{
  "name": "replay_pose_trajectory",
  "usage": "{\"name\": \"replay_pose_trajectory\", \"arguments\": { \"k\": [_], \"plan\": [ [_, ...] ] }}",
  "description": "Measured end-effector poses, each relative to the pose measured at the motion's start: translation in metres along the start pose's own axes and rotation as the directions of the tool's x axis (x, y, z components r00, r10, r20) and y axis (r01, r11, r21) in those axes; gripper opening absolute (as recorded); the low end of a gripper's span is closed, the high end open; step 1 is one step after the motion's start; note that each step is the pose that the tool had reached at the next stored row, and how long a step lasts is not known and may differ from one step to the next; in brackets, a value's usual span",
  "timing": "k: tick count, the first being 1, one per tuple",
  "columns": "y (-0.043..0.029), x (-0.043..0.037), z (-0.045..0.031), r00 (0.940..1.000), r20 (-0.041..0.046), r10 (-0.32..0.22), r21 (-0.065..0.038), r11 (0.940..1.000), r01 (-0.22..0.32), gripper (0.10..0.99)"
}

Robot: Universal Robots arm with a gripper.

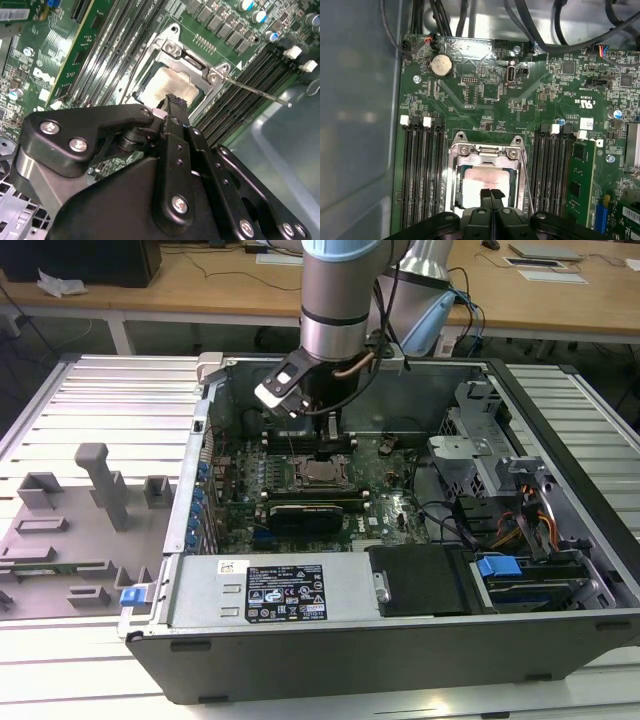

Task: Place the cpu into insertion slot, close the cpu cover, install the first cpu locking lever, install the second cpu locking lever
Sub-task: 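Close the cpu cover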

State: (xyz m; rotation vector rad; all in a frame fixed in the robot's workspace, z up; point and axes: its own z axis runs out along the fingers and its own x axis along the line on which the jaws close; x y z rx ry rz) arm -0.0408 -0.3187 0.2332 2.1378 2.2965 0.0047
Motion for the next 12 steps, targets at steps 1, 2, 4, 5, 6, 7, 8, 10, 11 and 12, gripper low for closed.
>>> {"name": "replay_pose_trajectory", "arguments": {
  "k": [1, 2, 4, 5, 6, 7, 8, 10, 11, 12],
  "plan": [
    [0.0, 0.0, 0.0, 1.0, 0.0001, 0.0, 0.0, 1.0, 0.0, 0.106],
    [0.0, 0.0, 0.0, 0.9999, 0.0001, -0.012, 0.0, 0.9999, 0.012, 0.106],
    [0.0, 0.0, 0.0, 0.9977, -0.0003, -0.068, 0.0, 0.9977, 0.068, 0.106],
    [0.0, 0.0, 0.0, 0.9951, -0.0003, -0.099, 0.0, 0.9951, 0.099, 0.106],
    [0.0, 0.0, 0.0, 0.9935, -0.0004, -0.114, 0.0, 0.9935, 0.114, 0.106],
    [0.0, 0.0, 0.0, 0.9918, -0.0005, -0.128, 0.0, 0.9918, 0.128, 0.106],
    [0.0, 0.0, 0.0, 0.99, -0.0005, -0.141, 0.0, 0.99, 0.141, 0.106],
    [0.0, 0.0, 0.0, 0.9857, -0.0006, -0.169, 0.0, 0.9857, 0.169, 0.106],
    [0.0, 0.0, 0.0, 0.9832, -0.0006, -0.183, 0.0, 0.9832, 0.183, 0.106],
    [0.0, 0.0, 0.0, 0.9789, -0.0006, -0.204, 0.0, 0.9789, 0.204, 0.106]
  ]
}}
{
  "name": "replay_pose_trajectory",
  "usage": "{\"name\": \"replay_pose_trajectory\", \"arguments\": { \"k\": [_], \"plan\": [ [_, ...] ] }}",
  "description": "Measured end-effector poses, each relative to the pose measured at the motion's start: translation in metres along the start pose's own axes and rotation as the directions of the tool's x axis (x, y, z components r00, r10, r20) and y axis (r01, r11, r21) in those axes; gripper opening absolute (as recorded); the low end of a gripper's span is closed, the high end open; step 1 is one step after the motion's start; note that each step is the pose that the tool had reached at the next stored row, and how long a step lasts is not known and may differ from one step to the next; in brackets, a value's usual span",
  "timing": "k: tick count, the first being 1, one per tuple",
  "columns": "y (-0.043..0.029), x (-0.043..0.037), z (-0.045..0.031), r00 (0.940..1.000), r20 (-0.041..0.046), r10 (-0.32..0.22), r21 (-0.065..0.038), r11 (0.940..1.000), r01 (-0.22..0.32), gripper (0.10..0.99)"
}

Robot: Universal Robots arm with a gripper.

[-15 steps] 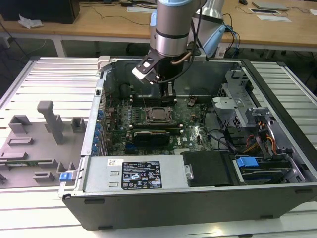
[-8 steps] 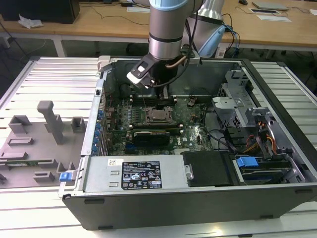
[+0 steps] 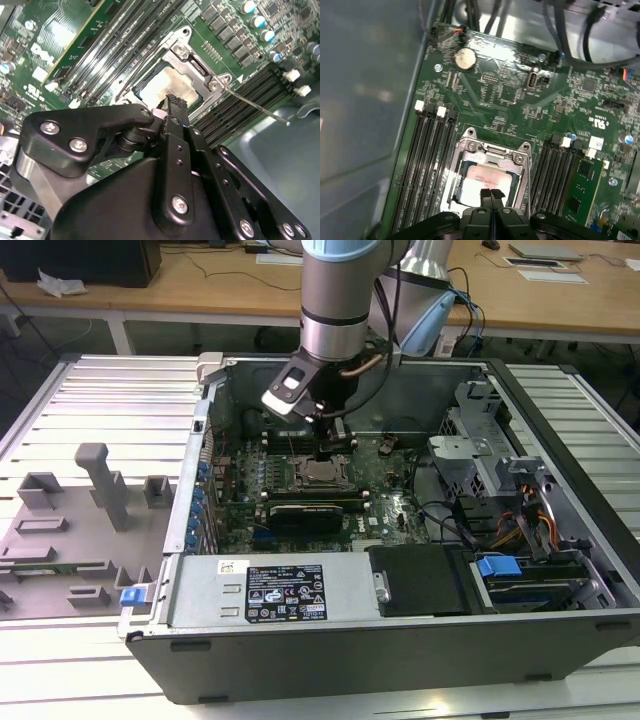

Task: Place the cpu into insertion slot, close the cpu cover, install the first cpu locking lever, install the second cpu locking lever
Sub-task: 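Close the cpu cover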

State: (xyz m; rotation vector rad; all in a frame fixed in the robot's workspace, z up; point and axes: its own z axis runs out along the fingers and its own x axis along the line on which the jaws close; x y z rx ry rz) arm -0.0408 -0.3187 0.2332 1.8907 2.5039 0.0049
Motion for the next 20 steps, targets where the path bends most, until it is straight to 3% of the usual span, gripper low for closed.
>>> {"name": "replay_pose_trajectory", "arguments": {
  "k": [5, 10, 15, 17, 20],
  "plan": [
    [0.0, 0.0, 0.0, 0.9975, 0.0005, -0.071, 0.0, 0.9975, 0.071, 0.106],
    [0.0, 0.0, 0.0, 0.9902, 0.0006, -0.139, 0.0, 0.9902, 0.139, 0.106],
    [0.0, 0.0, 0.0, 0.9768, 0.0015, -0.214, 0.001, 0.9768, 0.214, 0.106],
    [0.0, 0.0, 0.0, 0.9679, 0.0021, -0.251, 0.001, 0.9679, 0.251, 0.106],
    [0.0, 0.0, 0.0, 0.9612, 0.0022, -0.276, 0.001, 0.9612, 0.276, 0.106]
  ]
}}
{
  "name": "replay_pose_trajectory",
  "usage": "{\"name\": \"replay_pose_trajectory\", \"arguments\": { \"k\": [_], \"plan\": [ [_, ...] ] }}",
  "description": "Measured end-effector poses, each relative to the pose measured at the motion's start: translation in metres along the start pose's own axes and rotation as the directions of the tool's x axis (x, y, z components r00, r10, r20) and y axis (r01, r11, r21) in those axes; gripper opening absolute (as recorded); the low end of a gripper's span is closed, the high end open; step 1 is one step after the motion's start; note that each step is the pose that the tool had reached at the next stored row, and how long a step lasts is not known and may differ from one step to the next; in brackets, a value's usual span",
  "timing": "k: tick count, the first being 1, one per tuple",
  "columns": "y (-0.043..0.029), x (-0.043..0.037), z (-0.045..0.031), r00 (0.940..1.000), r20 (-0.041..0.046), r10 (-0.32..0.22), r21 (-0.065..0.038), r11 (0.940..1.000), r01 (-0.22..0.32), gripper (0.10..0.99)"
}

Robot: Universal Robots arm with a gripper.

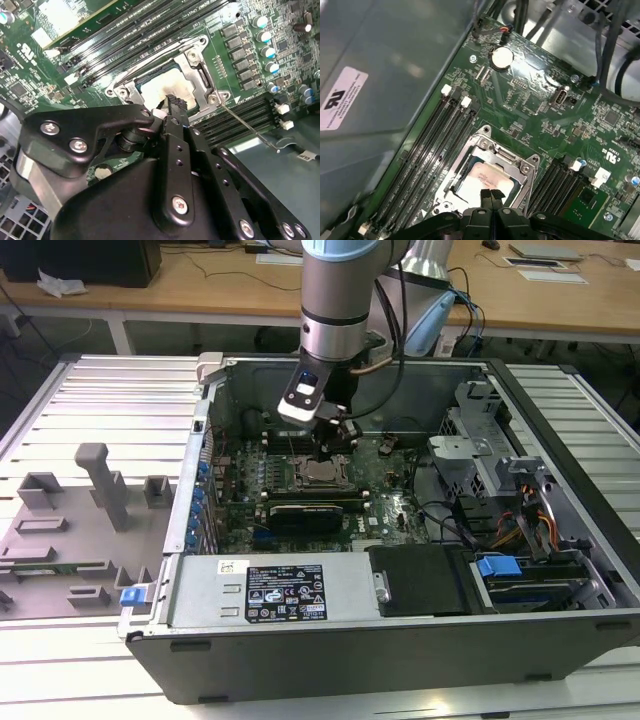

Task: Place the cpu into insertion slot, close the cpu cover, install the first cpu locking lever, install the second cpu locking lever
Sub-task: 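Close the cpu cover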

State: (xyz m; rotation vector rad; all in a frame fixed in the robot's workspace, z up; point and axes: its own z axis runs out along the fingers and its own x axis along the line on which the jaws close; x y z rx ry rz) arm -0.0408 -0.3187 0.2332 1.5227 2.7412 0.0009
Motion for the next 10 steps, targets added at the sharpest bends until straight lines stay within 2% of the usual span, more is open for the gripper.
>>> {"name": "replay_pose_trajectory", "arguments": {
  "k": [4, 6, 10],
  "plan": [
    [0.0, 0.0, 0.0, 0.9979, -0.0003, -0.065, 0.0, 0.9979, 0.065, 0.106],
    [0.0, 0.0, 0.0, 0.9945, -0.0003, -0.104, 0.0, 0.9945, 0.104, 0.106],
    [0.0, 0.0, 0.0, 0.9811, -0.0006, -0.194, -0.001, 0.9811, 0.194, 0.106]
  ]
}}
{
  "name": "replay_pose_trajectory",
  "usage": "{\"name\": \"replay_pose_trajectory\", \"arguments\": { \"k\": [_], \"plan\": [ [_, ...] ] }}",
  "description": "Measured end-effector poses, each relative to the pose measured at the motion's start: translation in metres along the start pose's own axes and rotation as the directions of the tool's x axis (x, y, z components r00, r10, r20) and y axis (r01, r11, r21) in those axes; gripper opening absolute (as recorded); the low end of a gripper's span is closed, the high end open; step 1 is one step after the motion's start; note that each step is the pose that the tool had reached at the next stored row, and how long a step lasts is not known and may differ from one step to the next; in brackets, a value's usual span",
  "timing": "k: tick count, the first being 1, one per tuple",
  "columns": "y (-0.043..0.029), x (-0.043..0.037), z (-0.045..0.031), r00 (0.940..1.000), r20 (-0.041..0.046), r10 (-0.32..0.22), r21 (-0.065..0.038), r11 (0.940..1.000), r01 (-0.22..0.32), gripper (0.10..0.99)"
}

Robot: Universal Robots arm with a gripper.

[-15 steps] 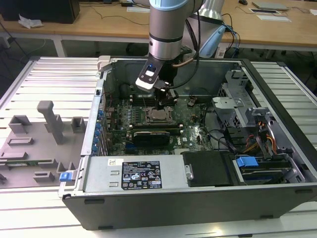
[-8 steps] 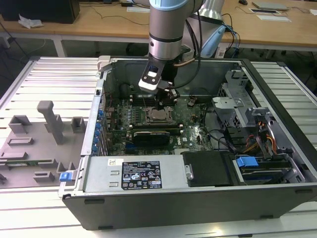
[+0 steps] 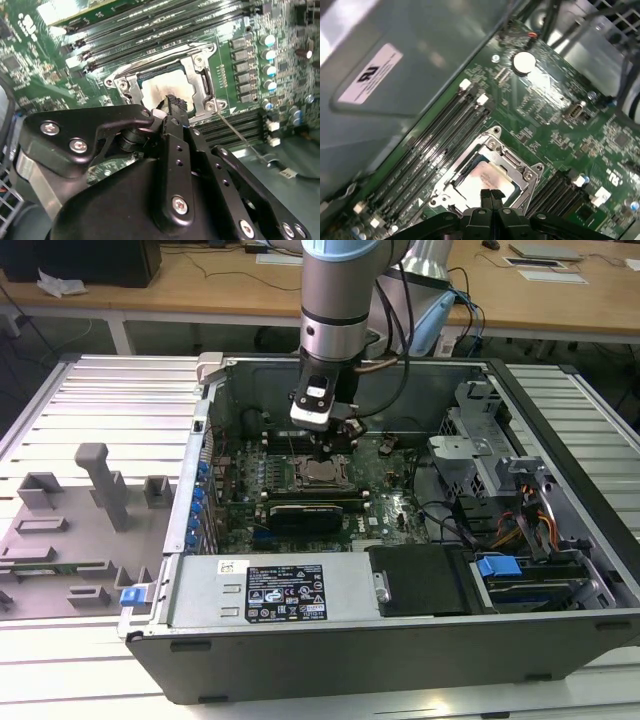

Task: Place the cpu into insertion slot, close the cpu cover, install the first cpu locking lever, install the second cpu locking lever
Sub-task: 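Close the cpu cover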

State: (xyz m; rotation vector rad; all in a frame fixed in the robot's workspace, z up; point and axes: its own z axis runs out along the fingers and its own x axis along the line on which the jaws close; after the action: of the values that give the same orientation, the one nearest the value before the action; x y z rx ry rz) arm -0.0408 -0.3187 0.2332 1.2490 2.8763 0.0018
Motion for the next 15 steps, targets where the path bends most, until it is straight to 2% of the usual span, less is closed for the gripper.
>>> {"name": "replay_pose_trajectory", "arguments": {
  "k": [5, 8, 13, 15],
  "plan": [
    [0.0, 0.0, 0.0, 0.9957, -0.0003, -0.092, 0.0, 0.9957, 0.092, 0.106],
    [0.0, 0.0, 0.0, 0.9861, -0.0005, -0.166, -0.001, 0.9861, 0.166, 0.106],
    [0.0, 0.0, 0.0, 0.985, -0.0005, -0.172, -0.001, 0.985, 0.172, 0.106],
    [0.0, 0.0, 0.0, 0.9737, -0.0006, -0.228, -0.001, 0.9737, 0.228, 0.106]
  ]
}}
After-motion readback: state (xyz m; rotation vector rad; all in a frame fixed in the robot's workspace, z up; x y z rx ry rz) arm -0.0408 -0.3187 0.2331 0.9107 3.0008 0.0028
